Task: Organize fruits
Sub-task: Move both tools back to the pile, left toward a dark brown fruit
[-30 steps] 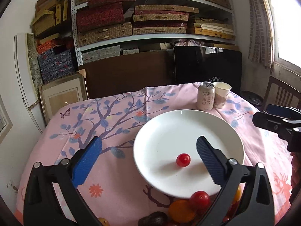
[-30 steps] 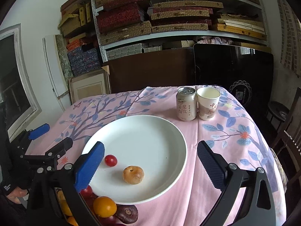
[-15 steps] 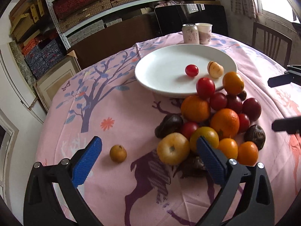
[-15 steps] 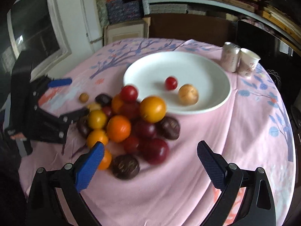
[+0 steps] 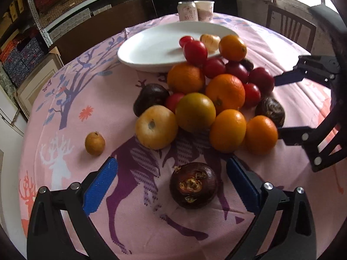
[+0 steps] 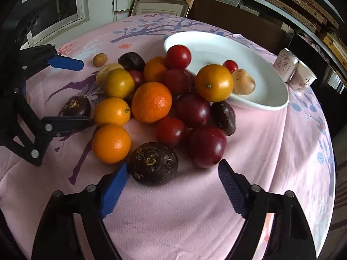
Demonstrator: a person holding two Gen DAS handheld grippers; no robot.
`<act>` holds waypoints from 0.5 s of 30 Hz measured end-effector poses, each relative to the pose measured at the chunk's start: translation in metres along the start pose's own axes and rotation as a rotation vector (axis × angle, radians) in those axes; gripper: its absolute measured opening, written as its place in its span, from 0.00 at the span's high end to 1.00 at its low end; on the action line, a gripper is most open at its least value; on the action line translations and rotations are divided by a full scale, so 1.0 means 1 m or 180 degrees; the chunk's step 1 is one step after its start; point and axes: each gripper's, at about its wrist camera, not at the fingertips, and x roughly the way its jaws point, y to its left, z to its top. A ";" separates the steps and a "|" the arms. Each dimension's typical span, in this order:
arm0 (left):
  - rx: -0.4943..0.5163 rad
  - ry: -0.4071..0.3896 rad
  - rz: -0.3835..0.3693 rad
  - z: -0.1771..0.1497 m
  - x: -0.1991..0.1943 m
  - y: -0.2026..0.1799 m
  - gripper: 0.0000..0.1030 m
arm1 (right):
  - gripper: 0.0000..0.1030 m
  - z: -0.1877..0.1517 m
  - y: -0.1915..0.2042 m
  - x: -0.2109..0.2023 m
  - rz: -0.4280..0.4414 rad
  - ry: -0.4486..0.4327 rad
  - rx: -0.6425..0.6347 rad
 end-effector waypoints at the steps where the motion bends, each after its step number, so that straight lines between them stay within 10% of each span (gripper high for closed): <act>1: -0.0059 -0.0077 -0.0054 -0.001 0.001 0.002 0.04 | 0.24 0.000 0.001 -0.001 -0.0012 -0.0021 0.0006; 6: -0.0169 -0.0100 -0.0512 -0.009 -0.006 0.000 0.51 | 0.51 -0.008 0.006 -0.008 0.0048 -0.0074 0.0159; 8: -0.0065 -0.0140 -0.0313 -0.015 -0.014 -0.009 0.51 | 0.55 -0.012 0.003 -0.009 0.0164 -0.0078 0.0313; 10: 0.0006 -0.0200 -0.0105 -0.022 -0.018 -0.013 0.42 | 0.34 -0.015 0.001 -0.010 0.0042 -0.0088 0.0342; 12: 0.0019 -0.0253 0.0136 -0.026 -0.019 -0.015 0.06 | 0.30 -0.013 -0.002 -0.006 0.0090 -0.0055 0.0411; 15: -0.0150 -0.0167 0.0085 -0.025 -0.015 -0.006 0.04 | 0.32 -0.012 -0.003 -0.005 0.0147 -0.0114 0.0469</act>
